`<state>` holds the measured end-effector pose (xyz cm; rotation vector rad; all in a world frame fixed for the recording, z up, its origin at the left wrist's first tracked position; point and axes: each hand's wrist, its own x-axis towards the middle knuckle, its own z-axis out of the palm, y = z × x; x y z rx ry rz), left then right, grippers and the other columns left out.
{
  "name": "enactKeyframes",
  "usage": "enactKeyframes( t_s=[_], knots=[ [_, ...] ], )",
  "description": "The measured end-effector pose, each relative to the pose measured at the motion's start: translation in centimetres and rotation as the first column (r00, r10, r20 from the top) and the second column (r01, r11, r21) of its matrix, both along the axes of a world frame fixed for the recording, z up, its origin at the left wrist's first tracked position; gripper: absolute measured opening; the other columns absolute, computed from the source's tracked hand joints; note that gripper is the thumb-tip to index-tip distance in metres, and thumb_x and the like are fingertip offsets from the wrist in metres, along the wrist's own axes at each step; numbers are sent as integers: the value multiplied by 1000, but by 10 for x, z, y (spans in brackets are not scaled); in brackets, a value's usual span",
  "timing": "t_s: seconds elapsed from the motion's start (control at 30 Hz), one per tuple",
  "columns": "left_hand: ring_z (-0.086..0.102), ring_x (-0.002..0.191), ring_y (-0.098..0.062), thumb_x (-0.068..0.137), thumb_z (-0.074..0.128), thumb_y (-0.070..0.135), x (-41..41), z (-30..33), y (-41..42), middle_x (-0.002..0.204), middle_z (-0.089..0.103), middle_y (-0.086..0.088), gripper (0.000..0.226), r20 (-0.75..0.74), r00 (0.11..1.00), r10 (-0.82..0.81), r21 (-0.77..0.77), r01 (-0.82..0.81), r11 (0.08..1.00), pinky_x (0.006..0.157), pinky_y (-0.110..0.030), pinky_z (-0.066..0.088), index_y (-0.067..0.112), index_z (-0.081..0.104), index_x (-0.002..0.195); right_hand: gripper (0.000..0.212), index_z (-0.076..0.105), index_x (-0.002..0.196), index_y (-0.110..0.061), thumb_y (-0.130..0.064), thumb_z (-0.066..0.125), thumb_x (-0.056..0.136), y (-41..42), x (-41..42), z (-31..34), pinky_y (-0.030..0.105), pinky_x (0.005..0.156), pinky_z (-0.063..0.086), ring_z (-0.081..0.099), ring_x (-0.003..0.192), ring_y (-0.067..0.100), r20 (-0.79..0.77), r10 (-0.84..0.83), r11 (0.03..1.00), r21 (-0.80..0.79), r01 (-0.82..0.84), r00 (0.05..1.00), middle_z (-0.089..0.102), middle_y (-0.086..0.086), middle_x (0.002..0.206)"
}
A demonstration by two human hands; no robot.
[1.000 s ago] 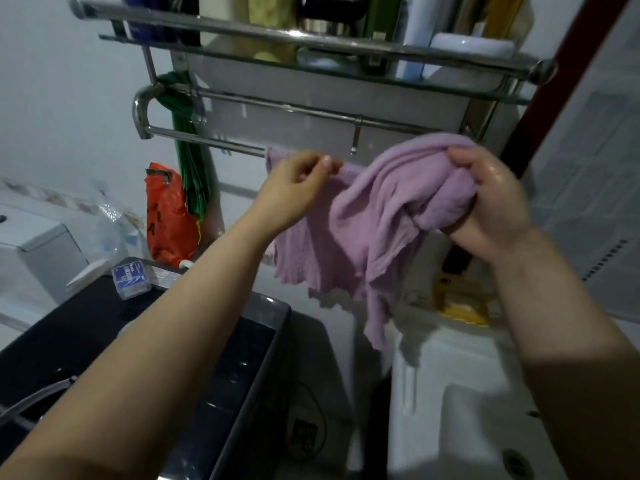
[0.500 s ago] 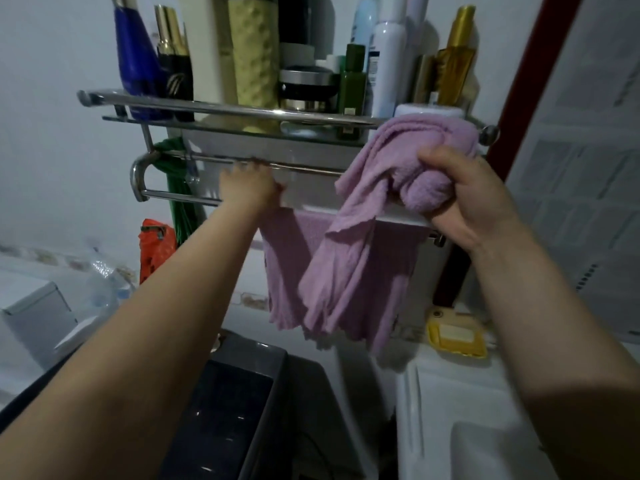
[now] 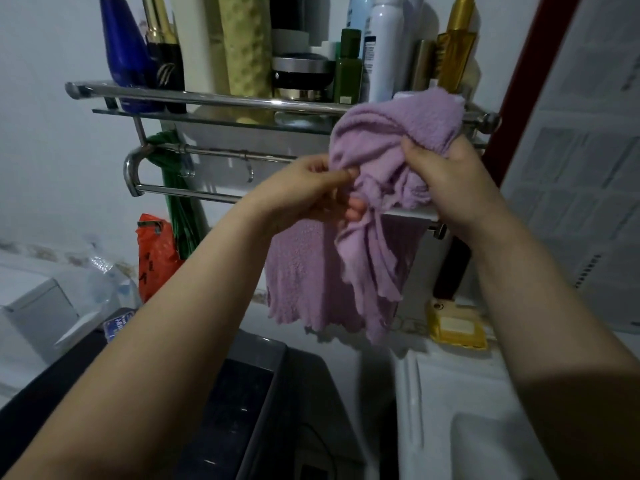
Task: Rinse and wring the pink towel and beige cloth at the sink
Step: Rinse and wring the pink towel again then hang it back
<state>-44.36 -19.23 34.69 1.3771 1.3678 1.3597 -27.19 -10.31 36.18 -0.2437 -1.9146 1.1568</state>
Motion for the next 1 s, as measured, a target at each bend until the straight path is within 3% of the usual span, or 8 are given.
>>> enactKeyframes(
  t_s=[0.1,0.2,0.3,0.43,0.6,0.77,0.9,1.0],
  knots=[
    [65,93,-23,91,55,-3,9,1,6,100,64,-13,28,34,998,60,330,-68,942,89,-34,52,5,52,118,13,54,106,-35,-39,48,96,-2,10,-1,13,66,53,63,77,-11,27,-93,980,181,87,995,64,-19,91],
    [63,82,-10,81,64,-2,21,-9,13,90,66,-6,31,-172,934,313,506,-188,842,74,-29,55,1,57,111,8,59,95,-25,-19,55,92,-3,10,-6,19,61,54,66,70,0,-106,9,995,100,2,994,68,-15,77],
    [58,96,-28,78,63,19,14,-21,25,99,60,-9,33,-633,569,525,574,-110,811,82,-29,42,3,60,107,24,61,103,-8,1,61,81,-3,0,-19,10,71,48,64,83,0,-111,-97,959,256,123,989,68,-15,86],
    [39,132,-30,84,55,48,-12,-32,40,139,48,-13,69,-866,25,499,499,-18,866,111,-37,18,7,42,138,39,57,117,8,-4,62,80,10,-16,-42,13,78,37,61,96,37,-77,-450,613,698,370,890,59,26,112],
    [52,120,-31,88,36,51,-36,-42,30,128,60,-14,61,-845,-112,523,516,89,852,106,-38,26,9,55,128,42,53,125,-8,-26,52,87,28,-33,-49,32,72,42,58,95,36,117,-636,552,759,344,763,57,16,115],
    [60,100,-36,94,42,45,-39,-34,36,111,65,-20,41,-892,305,335,178,-446,877,74,-34,39,13,62,111,34,48,121,-19,-37,34,96,51,-57,-29,36,74,49,57,84,27,493,-600,685,723,86,630,60,11,103],
    [61,104,-24,85,68,28,-44,-11,42,114,66,-9,32,-696,700,160,-91,-308,947,86,-30,49,15,64,114,24,58,113,-21,-31,45,95,64,-68,-16,30,78,46,58,91,21,558,-445,847,515,128,700,63,5,108],
    [67,86,-8,85,70,23,-45,-4,40,93,72,4,21,-365,931,19,-174,-88,981,69,-19,52,14,67,104,22,63,101,-23,-34,45,96,66,-74,-14,24,65,39,55,81,16,551,-388,893,423,153,739,63,5,102]
  ],
)
